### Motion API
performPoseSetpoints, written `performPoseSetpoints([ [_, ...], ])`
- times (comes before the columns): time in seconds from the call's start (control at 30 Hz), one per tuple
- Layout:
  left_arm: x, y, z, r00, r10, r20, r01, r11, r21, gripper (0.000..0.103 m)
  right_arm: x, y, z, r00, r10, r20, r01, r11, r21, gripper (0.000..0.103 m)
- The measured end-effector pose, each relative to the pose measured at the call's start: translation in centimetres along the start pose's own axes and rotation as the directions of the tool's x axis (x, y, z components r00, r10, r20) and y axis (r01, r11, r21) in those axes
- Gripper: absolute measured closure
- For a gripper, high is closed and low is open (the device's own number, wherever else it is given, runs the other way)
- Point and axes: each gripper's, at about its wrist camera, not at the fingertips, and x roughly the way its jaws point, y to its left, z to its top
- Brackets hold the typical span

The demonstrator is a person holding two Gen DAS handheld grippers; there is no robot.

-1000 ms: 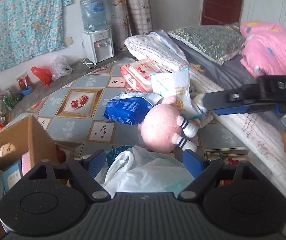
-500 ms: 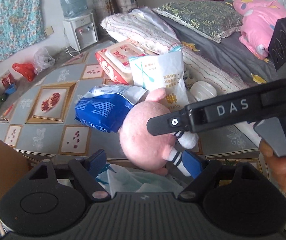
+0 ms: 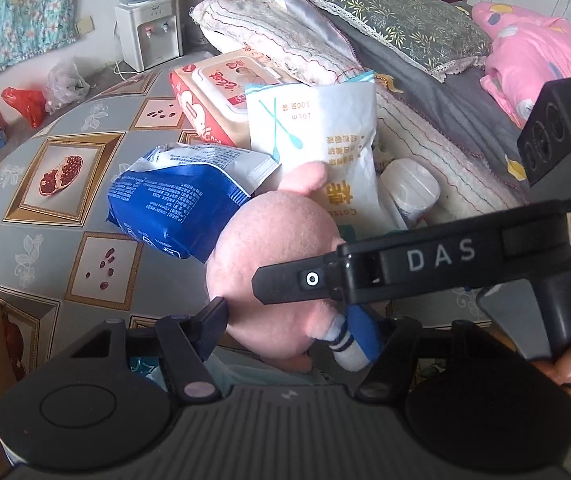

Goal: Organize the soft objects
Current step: 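Close the right gripper on the pink plush toy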

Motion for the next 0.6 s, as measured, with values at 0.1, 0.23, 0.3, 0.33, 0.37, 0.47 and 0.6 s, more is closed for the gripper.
performPoseSetpoints([
  [0.1, -0.3, 0.0, -0.1, 1.0, -0.006, 0.003, 0.006, 1.0, -0.005, 0.037, 0.0, 0.4, -0.3, 1.0, -0.002, 0.013, 0.002, 1.0, -0.027, 0.041],
  [0.23, -1.1, -0.2, -0.4, 0.999, -0.032, 0.01, 0.033, 0.999, -0.01, 0.037, -0.5, 1.0, -0.4, 1.0, -0.004, 0.026, 0.006, 0.998, -0.063, 0.043],
  [0.3, -1.7, -0.5, -0.7, 0.999, -0.044, 0.021, 0.044, 0.999, -0.005, 0.037, -1.4, 0.8, -0.7, 0.999, 0.002, 0.032, 0.0, 0.997, -0.08, 0.043],
  [0.33, -2.2, -0.7, -0.8, 0.998, -0.05, 0.027, 0.05, 0.999, -0.002, 0.037, -1.8, 1.0, -0.9, 0.999, 0.005, 0.037, -0.002, 0.996, -0.09, 0.044],
  [0.37, -2.5, -0.9, -0.9, 0.998, -0.055, 0.032, 0.055, 0.998, 0.004, 0.037, -2.3, 1.2, -1.0, 0.999, 0.009, 0.044, -0.004, 0.995, -0.102, 0.044],
  [0.47, -3.8, -1.6, -1.3, 0.996, -0.071, 0.055, 0.069, 0.997, 0.028, 0.037, -4.0, 2.0, -1.5, 0.997, 0.01, 0.071, 0.001, 0.988, -0.155, 0.044],
  [0.6, -5.1, -2.0, -1.8, 0.994, -0.085, 0.073, 0.082, 0.996, 0.046, 0.037, -6.1, 2.9, -2.0, 0.993, -0.015, 0.113, 0.041, 0.973, -0.226, 0.044],
])
